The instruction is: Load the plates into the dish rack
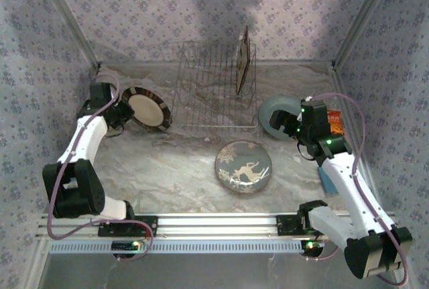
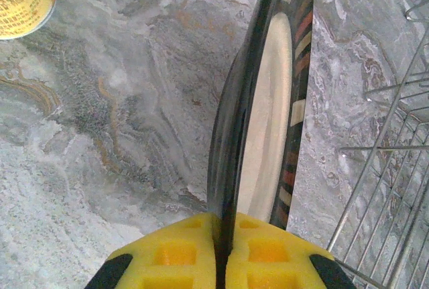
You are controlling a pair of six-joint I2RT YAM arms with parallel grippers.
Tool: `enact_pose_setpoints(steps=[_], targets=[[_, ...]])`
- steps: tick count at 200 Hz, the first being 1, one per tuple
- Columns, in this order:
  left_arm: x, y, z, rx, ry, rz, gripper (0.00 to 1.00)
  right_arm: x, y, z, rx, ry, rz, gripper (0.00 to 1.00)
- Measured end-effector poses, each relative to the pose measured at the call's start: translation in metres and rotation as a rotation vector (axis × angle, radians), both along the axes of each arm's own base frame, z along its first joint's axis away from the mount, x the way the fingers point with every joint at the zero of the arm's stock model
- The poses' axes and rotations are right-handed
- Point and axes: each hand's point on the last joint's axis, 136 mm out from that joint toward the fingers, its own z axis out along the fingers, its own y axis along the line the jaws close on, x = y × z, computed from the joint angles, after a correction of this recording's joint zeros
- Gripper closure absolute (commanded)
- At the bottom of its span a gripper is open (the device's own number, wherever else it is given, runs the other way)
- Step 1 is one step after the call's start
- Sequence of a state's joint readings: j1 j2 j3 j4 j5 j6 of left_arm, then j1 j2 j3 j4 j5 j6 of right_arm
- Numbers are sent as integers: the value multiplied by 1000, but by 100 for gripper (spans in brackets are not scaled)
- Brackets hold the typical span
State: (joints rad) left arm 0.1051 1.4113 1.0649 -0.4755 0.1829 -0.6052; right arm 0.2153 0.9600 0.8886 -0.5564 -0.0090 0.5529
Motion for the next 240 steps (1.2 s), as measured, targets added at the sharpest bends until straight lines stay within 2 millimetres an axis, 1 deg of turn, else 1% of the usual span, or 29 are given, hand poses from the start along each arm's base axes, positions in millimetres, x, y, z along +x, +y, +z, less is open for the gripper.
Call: enact_pose_setpoints(steps=[51, 86, 113, 143, 158, 202, 240], targets=[[2, 5, 30, 35, -50, 2, 100, 1, 2, -3, -1, 12, 8, 0], [-3, 8, 46, 55, -60, 0, 100, 3, 2, 2, 2, 2, 10, 0], [-6, 10, 66, 68, -85, 0, 100, 4, 4, 7, 8, -10, 15, 0], [-8, 13, 88, 74, -126, 9, 100, 5, 6, 7, 9, -11, 21, 0], [-8, 13, 97, 73, -144, 9, 100, 5, 8, 6, 8, -8, 26, 0], [-6, 5, 112, 37, -177, -25, 100, 5, 10, 6, 8, -7, 32, 0], [-1, -9, 135, -23, -239, -80, 100, 7, 11, 11, 11, -17, 36, 0]])
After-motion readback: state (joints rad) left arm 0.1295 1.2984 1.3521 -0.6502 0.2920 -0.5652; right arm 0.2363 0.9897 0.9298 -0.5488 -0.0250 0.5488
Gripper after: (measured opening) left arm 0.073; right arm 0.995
